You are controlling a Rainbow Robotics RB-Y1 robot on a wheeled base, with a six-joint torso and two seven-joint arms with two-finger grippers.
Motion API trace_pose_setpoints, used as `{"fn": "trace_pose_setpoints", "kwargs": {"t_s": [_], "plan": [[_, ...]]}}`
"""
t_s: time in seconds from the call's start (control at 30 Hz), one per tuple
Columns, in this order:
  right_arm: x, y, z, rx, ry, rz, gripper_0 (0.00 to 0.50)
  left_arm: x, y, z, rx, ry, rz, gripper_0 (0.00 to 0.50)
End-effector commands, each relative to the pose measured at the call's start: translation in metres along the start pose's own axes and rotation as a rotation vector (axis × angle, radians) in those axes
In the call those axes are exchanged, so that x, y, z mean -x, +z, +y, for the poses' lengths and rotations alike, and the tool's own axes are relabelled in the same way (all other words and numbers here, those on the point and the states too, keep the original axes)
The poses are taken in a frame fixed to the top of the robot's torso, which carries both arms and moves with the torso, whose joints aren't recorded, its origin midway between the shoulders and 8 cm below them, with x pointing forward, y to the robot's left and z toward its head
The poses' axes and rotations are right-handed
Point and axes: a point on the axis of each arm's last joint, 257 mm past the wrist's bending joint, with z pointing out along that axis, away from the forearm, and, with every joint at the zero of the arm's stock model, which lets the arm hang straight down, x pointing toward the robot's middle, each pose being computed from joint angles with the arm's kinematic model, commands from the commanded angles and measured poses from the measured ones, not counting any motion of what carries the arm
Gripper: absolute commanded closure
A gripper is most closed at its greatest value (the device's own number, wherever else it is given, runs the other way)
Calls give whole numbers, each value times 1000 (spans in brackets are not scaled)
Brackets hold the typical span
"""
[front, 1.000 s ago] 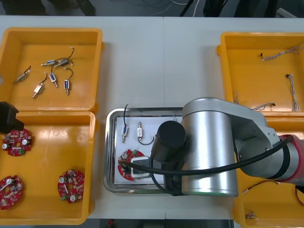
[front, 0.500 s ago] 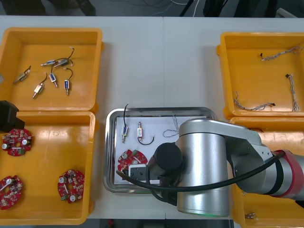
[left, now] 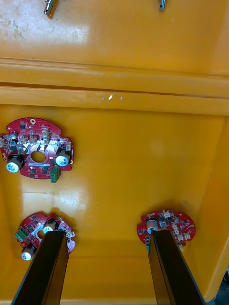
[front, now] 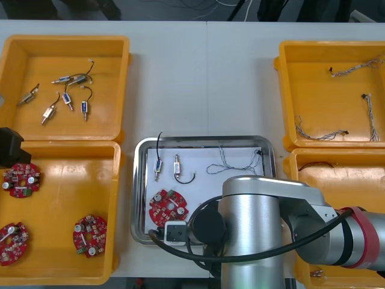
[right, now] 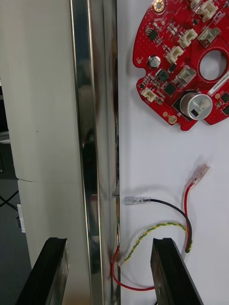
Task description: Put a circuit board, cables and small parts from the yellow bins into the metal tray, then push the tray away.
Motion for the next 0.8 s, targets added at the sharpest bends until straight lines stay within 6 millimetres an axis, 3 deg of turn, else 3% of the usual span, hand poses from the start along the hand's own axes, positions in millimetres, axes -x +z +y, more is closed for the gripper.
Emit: {"fn": "trace_pose_setpoints", "kwargs": {"t_s": [0.03, 0.8], "plan": [[19, 5, 19, 41, 26, -38, 0, 10, -15, 15, 52, 102, -47, 0], [32, 31, 30, 66, 23, -54, 0, 10, -15, 15, 52, 102, -47, 0]]}}
